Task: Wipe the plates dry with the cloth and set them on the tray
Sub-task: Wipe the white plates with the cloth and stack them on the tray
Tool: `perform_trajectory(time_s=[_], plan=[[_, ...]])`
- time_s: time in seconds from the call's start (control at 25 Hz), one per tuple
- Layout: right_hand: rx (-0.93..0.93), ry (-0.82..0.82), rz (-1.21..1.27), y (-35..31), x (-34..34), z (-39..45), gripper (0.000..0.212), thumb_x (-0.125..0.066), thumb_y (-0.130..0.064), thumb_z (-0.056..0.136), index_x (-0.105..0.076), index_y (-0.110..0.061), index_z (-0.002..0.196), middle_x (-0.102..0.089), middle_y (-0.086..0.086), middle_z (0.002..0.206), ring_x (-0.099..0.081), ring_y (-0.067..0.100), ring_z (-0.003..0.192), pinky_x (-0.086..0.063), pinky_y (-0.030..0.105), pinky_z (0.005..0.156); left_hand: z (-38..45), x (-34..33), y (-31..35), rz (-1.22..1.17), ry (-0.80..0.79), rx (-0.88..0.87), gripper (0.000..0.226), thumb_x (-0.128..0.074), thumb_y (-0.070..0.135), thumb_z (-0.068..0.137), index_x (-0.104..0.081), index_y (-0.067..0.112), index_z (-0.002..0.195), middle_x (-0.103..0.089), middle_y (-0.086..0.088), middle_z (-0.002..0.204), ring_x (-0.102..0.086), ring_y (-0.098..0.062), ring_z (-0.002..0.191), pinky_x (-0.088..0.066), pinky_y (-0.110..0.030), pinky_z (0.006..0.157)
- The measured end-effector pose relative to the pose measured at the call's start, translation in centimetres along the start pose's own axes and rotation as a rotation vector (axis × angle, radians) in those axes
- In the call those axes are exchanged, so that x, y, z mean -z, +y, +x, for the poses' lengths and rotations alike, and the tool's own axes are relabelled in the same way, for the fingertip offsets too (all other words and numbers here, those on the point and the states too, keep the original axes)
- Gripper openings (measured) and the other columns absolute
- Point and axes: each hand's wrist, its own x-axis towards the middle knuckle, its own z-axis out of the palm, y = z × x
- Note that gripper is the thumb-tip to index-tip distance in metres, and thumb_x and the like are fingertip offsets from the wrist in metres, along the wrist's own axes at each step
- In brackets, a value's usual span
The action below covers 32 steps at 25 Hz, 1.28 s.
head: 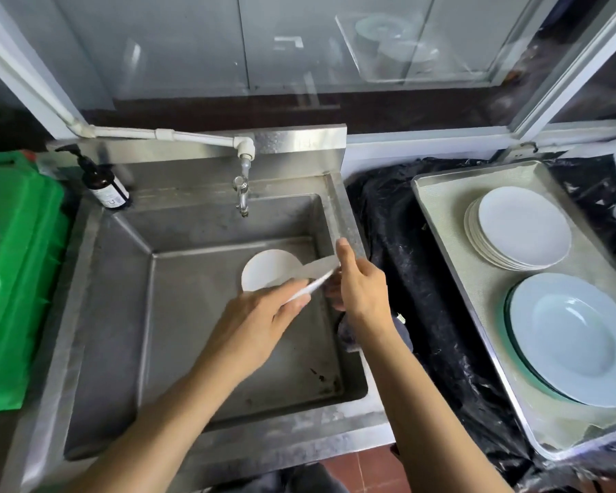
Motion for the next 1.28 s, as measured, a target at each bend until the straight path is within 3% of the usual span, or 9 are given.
perform_trajectory(time_s=[0.16,0.36,0.48,0.6,0.68,0.88,1.04,1.2,1.28], plan=[[-0.167,0.027,-0.028,2.0,0.4,-0.7,0.023,-0.058,-0.010,0.092,-0.069,0.007,0.081,-0.059,0.016,0.069,-0.056,0.027,0.064,-0.051,0.037,0.058,-1.8,-0.3,-0.8,0.128,-0.150,-0.122,0.031,-0.056,0.040,0.100,-0.063,0.040,0.130,-0.067,0.016,0.129,-0.064,-0.010,0.115,-0.055,-0.036,0.090],[-0.160,0.119,0.014,2.7,-0.2,-2.5,0.018,-0.057,-0.002,0.093,-0.072,0.005,0.087,-0.060,0.014,0.067,-0.057,0.024,0.064,-0.051,0.038,0.061,-2.4,0.1,-3.0,0.103,-0.245,-0.113,0.042,-0.069,0.039,0.092,-0.060,0.045,0.133,-0.054,0.020,0.142,-0.050,-0.007,0.129,-0.048,-0.034,0.104],[-0.162,0.199,0.100,2.5,0.6,-2.8,0.027,-0.060,-0.006,0.095,-0.075,-0.018,0.076,-0.063,-0.002,0.056,-0.060,0.014,0.051,-0.060,0.040,0.060,-0.8,1.0,-3.7,0.103,-0.216,-0.092,0.053,-0.067,0.056,0.087,-0.057,0.042,0.137,-0.046,0.012,0.148,-0.038,-0.012,0.138,-0.036,-0.038,0.115],[-0.111,0.230,0.179,1.8,2.2,-2.6,0.034,-0.063,-0.009,0.092,-0.079,-0.026,0.068,-0.064,-0.006,0.055,-0.058,0.011,0.052,-0.057,0.034,0.059,1.5,1.9,-4.2,0.031,0.105,0.095,0.045,-0.066,0.037,0.093,-0.060,0.028,0.136,-0.053,0.000,0.141,-0.045,-0.023,0.132,-0.037,-0.040,0.112],[-0.066,0.227,0.256,1.1,3.4,-2.3,0.038,-0.062,-0.007,0.091,-0.081,-0.029,0.067,-0.063,-0.007,0.055,-0.056,0.007,0.050,-0.052,0.023,0.054,3.6,2.3,-3.7,-0.228,0.182,0.295,0.037,-0.065,0.023,0.094,-0.062,0.023,0.131,-0.063,0.001,0.128,-0.059,-0.021,0.120,-0.046,-0.040,0.105],[-0.026,0.244,0.302,-0.3,7.5,-0.5,0.024,-0.063,-0.011,0.089,-0.081,-0.024,0.079,-0.067,-0.004,0.063,-0.061,0.013,0.057,-0.053,0.024,0.052,8.0,0.9,0.0,-0.554,0.146,0.456,0.021,-0.062,0.019,0.094,-0.067,0.035,0.106,-0.072,0.009,0.108,-0.068,-0.008,0.093,-0.056,-0.043,0.091],[0.008,0.386,0.285,-1.1,12.9,2.7,0.016,-0.070,-0.013,0.085,-0.076,-0.027,0.081,-0.070,-0.009,0.071,-0.062,0.010,0.065,-0.053,0.031,0.067,11.2,-2.9,4.2,-0.628,0.101,0.461,0.021,-0.060,0.019,0.095,-0.068,0.033,0.109,-0.072,0.003,0.108,-0.067,-0.019,0.098,-0.054,-0.054,0.095],[-0.008,0.435,0.347,-0.9,20.2,6.8,0.008,-0.068,-0.014,0.089,-0.071,-0.021,0.085,-0.066,-0.006,0.071,-0.057,0.012,0.062,-0.049,0.027,0.061,15.0,-8.6,9.4,-0.690,0.049,0.463,0.022,-0.058,0.014,0.096,-0.069,0.032,0.105,-0.072,0.000,0.110,-0.066,-0.018,0.105,-0.052,-0.054,0.099],[-0.022,0.447,0.351,-0.5,24.2,9.2,0.009,-0.067,-0.016,0.090,-0.072,-0.024,0.090,-0.067,-0.004,0.081,-0.058,0.014,0.070,-0.048,0.030,0.068,17.3,-12.0,11.9,-0.713,0.033,0.475,0.022,-0.058,0.013,0.096,-0.069,0.031,0.104,-0.071,-0.002,0.113,-0.065,-0.020,0.108,-0.051,-0.055,0.100]])
